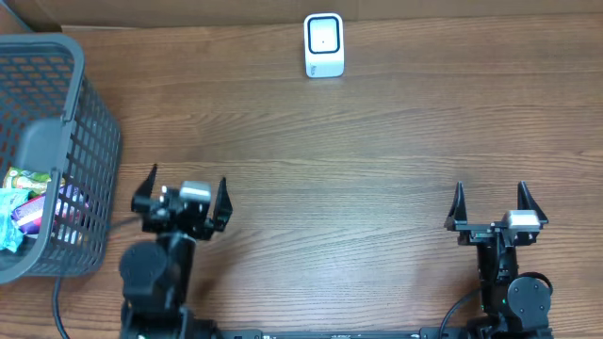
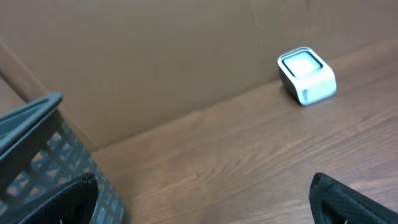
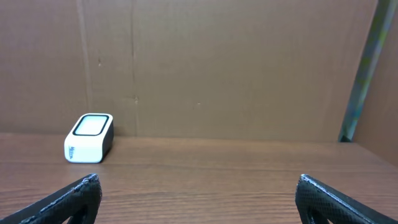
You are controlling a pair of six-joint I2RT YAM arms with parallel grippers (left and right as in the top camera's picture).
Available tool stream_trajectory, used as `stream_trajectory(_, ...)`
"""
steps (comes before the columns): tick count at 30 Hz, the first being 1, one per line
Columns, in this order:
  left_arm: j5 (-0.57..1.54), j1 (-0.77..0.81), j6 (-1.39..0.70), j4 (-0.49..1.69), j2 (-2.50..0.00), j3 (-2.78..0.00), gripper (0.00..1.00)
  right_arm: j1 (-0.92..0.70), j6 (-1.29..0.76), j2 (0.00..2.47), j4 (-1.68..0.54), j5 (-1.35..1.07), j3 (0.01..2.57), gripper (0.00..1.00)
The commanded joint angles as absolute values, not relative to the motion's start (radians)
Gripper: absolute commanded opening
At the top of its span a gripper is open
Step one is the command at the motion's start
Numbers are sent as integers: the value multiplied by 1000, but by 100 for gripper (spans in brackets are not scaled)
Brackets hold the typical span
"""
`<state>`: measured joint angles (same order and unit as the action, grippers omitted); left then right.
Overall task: Scan the item barcode
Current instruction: 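Raise the left arm and reach into the grey basket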
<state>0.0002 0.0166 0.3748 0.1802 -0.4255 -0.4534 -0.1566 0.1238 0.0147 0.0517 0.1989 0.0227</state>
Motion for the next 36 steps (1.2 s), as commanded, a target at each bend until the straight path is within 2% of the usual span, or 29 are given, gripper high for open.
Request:
stream_trajectory(1,19,19,405,228,-529,-599,100,-150,132,3,53,218,88,100)
stream_trajectory(8,44,19,404,385,-731,-875,100,-150,131,57,-60,214,226,100)
stream_trajectory(17,144,19,381,634,-942,-1204,100,-150,127,239,-259,66,490,100)
stream_trajectory(22,156,19,310,808,-1054,-1388,100,-150,44,385,-421,56,688,100)
stream_trajectory(30,264,19,278,1098,-1242,-1676,100,-150,23,694,-723,49,1037,100)
stream_trajectory(36,314,19,255,1155,-1310,-1732,100,-150,-4,929,-892,-15,1232,100)
